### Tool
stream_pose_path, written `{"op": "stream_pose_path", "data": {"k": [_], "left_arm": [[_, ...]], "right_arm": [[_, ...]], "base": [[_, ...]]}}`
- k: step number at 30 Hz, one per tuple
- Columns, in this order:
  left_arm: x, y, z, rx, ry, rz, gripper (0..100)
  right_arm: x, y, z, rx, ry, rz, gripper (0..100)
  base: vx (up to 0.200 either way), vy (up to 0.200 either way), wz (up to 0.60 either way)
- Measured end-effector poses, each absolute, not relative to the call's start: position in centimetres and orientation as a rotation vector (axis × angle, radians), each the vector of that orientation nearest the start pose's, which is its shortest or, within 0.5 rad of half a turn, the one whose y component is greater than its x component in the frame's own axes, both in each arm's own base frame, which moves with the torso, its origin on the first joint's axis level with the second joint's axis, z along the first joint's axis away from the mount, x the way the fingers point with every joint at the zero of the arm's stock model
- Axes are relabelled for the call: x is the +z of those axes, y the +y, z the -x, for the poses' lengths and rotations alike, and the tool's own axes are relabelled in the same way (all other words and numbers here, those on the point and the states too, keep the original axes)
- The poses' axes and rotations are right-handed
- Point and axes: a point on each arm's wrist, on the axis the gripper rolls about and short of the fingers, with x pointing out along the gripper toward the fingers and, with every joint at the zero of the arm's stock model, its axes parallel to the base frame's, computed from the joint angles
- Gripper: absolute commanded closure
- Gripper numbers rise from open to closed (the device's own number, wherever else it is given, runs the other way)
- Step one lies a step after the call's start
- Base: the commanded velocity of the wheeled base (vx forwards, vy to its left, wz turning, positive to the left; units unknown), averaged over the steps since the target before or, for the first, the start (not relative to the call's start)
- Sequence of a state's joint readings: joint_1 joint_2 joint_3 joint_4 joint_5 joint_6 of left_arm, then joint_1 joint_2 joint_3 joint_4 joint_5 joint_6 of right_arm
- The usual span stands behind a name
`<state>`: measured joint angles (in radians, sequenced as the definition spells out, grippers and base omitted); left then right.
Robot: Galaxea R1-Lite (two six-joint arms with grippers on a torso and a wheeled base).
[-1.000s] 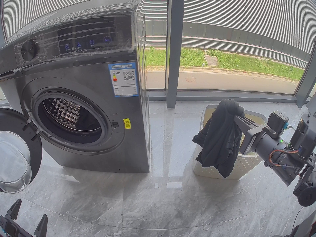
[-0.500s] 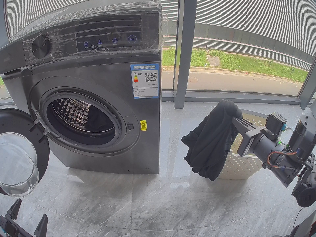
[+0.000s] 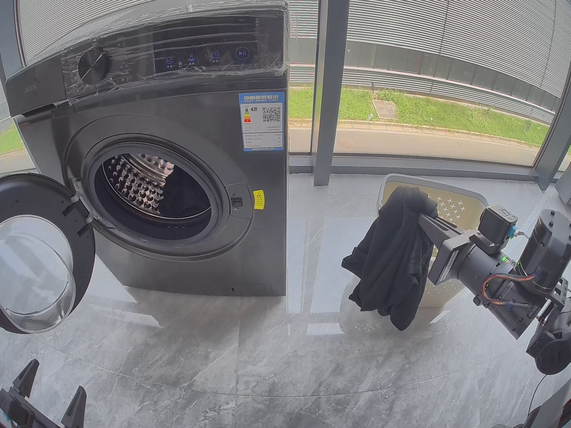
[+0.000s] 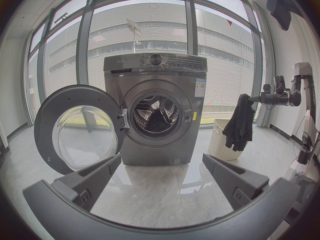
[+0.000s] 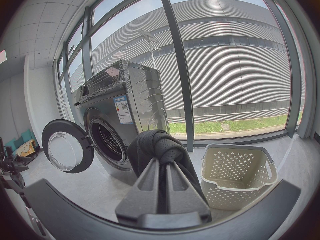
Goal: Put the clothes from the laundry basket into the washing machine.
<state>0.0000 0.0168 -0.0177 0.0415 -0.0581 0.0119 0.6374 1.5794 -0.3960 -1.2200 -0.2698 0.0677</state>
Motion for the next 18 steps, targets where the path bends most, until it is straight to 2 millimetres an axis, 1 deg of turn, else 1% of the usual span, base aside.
{"op": "stream_pose_path", "data": {"k": [18], "left_arm": [[7.66, -0.13, 2.29, -0.058, 0.040, -0.010, 0]], "right_arm": [[16.89, 13.88, -19.73, 0.369, -0.015, -0.081, 100]], "base": [[0.000, 0.200, 0.00]]}}
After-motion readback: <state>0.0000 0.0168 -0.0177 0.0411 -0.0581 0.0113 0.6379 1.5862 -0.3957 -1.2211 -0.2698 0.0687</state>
